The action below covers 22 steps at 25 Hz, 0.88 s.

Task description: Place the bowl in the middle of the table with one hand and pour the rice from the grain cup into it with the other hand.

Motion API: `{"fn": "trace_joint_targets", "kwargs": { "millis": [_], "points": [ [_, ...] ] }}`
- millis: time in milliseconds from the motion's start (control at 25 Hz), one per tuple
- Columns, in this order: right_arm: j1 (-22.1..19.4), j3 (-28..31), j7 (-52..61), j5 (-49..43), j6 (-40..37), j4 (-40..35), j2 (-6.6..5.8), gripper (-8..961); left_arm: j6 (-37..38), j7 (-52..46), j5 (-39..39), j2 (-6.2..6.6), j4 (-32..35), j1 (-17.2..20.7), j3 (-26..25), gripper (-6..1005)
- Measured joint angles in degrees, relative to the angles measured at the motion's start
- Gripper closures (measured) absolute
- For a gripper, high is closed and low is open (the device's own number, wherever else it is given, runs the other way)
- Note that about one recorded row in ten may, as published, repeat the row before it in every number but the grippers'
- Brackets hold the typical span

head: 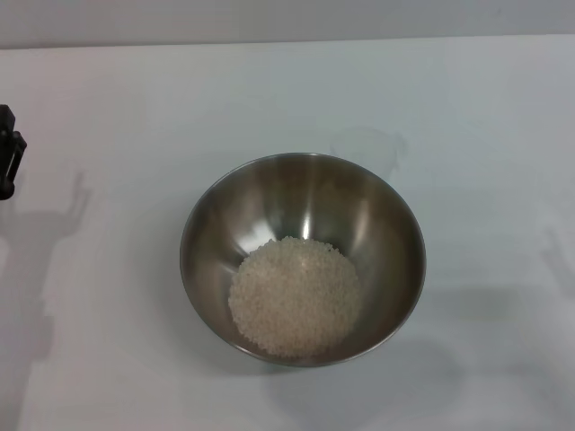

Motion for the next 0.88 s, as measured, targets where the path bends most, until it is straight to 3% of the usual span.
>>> {"fn": "trace_joint_targets", "kwargs": {
  "millis": [80,880],
  "points": [
    [-0.2,0.7,0.7,0.0,-0.9,-0.4,0.07,138,0.0,0.0,0.0,0.0,0.0,0.0,0.0,195],
    [-0.7,2.0,0.7,1.2,-4.3,-2.1,0.26,139,6.9,0.0,-0.1,-0.18,5.1,0.1,2.8,197]
  ]
}}
